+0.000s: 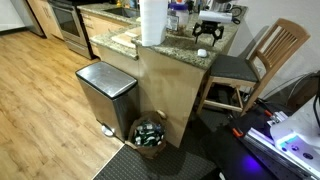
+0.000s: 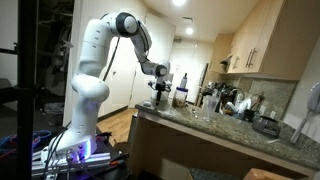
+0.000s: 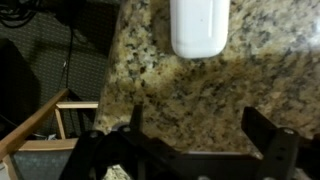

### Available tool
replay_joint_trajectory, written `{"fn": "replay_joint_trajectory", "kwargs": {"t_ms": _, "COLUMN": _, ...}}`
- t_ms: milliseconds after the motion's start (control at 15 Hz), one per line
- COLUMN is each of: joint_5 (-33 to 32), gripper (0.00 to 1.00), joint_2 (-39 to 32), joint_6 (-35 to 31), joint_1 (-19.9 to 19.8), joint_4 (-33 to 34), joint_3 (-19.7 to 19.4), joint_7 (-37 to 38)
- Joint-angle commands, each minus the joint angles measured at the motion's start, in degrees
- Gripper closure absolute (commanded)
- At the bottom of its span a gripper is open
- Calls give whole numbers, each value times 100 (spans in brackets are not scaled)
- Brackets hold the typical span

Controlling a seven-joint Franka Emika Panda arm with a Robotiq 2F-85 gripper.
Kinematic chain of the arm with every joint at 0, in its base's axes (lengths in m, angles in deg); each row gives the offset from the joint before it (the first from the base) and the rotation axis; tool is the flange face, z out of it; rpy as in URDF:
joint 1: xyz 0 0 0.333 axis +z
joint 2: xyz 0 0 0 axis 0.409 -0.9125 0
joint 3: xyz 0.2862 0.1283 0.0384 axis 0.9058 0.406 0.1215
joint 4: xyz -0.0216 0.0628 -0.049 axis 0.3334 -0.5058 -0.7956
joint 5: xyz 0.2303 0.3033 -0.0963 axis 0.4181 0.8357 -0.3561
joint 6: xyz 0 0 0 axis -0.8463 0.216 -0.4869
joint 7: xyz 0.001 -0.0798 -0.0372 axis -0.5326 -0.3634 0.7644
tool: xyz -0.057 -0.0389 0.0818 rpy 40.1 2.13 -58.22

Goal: Pick the white bottle and put it on the plastic bottle, then pick the white object and put it on the white bottle

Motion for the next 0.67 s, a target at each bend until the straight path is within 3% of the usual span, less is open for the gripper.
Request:
{"fn": "replay_joint_trajectory", "kwargs": {"t_ms": 0, "joint_5": -247, "gripper": 0, "joint_2": 534, "joint_6": -369, "joint_1": 170, "joint_4": -285, "joint_3": 173, "joint_7": 110}}
{"fn": "replay_joint_trajectory", "kwargs": {"t_ms": 67, "joint_5": 182, "gripper": 0, "joint_2": 590, "joint_6": -126, "joint_1": 186, "joint_4": -280, "joint_3": 237, "joint_7": -218}}
{"fn": "replay_joint_trajectory", "kwargs": {"t_ms": 133, "joint_5": -55, "gripper": 0, "joint_2": 273, "joint_6": -174, "joint_1": 115, "joint_4": -25, "joint_3": 181, "joint_7": 3}}
{"fn": "replay_joint_trajectory", "kwargs": {"t_ms": 400, "joint_5": -38, "gripper": 0, "joint_2": 327, "joint_6": -169, "joint_1": 136, "joint_4": -35, "joint_3": 213, "joint_7": 44}}
{"fn": "replay_joint_trajectory", "kwargs": {"t_ms": 600, "joint_5": 433, "gripper": 0, "joint_2": -29, "joint_6": 112, "joint_1": 68, "joint_4": -47, "joint_3": 139, "joint_7": -363}}
